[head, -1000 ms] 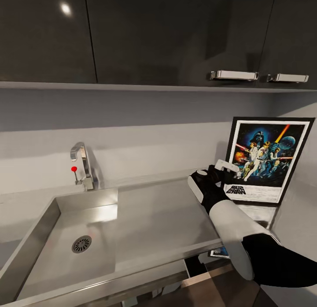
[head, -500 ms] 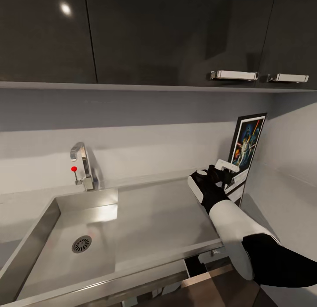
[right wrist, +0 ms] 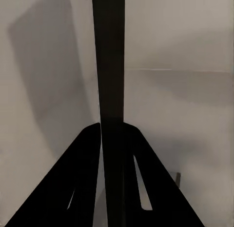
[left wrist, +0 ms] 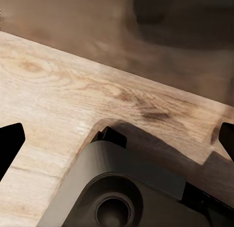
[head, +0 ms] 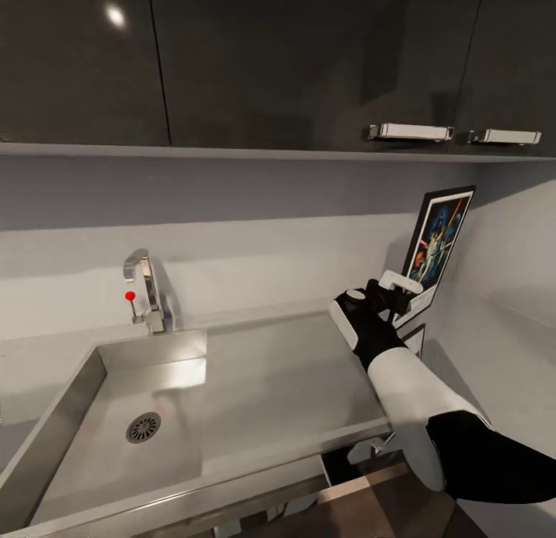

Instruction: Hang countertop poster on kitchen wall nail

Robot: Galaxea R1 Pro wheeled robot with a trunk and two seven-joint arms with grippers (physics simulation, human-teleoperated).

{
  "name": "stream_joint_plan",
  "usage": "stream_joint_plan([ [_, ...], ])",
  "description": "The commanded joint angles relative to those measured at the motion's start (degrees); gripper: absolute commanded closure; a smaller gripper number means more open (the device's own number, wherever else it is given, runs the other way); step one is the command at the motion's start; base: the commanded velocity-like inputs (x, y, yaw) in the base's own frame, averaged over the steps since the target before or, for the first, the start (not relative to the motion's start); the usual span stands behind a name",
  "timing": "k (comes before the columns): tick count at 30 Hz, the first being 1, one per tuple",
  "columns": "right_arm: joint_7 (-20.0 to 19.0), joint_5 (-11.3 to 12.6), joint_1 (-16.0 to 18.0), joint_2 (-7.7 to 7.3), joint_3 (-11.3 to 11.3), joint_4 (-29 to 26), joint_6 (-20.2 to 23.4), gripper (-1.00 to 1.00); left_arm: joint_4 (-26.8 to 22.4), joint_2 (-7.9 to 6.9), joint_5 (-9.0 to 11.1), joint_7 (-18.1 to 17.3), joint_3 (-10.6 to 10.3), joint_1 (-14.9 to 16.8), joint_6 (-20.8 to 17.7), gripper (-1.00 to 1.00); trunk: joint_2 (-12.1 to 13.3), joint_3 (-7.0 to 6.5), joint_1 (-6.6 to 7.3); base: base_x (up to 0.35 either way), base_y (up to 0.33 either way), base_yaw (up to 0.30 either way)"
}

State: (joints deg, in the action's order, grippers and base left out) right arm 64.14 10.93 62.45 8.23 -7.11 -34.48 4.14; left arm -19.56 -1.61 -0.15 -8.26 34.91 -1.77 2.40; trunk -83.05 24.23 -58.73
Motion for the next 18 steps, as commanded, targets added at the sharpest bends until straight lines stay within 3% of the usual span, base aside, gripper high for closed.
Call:
stream_joint_plan([
  [1,0.25,0.49,0.04,-0.06,-0.36,-0.08,0.25,1.00,-0.04,0.03,-0.02,-0.44,0.42,0.01,0.05,-1.00,-0.03,0.05,0.01,-0.096,0.000,0.000],
  [18,0.15,0.55,0.04,-0.06,-0.51,-0.15,0.26,1.00,-0.04,0.08,-0.02,-0.44,0.42,0.01,0.05,-1.00,-0.03,0.05,0.01,-0.192,0.000,0.000],
])
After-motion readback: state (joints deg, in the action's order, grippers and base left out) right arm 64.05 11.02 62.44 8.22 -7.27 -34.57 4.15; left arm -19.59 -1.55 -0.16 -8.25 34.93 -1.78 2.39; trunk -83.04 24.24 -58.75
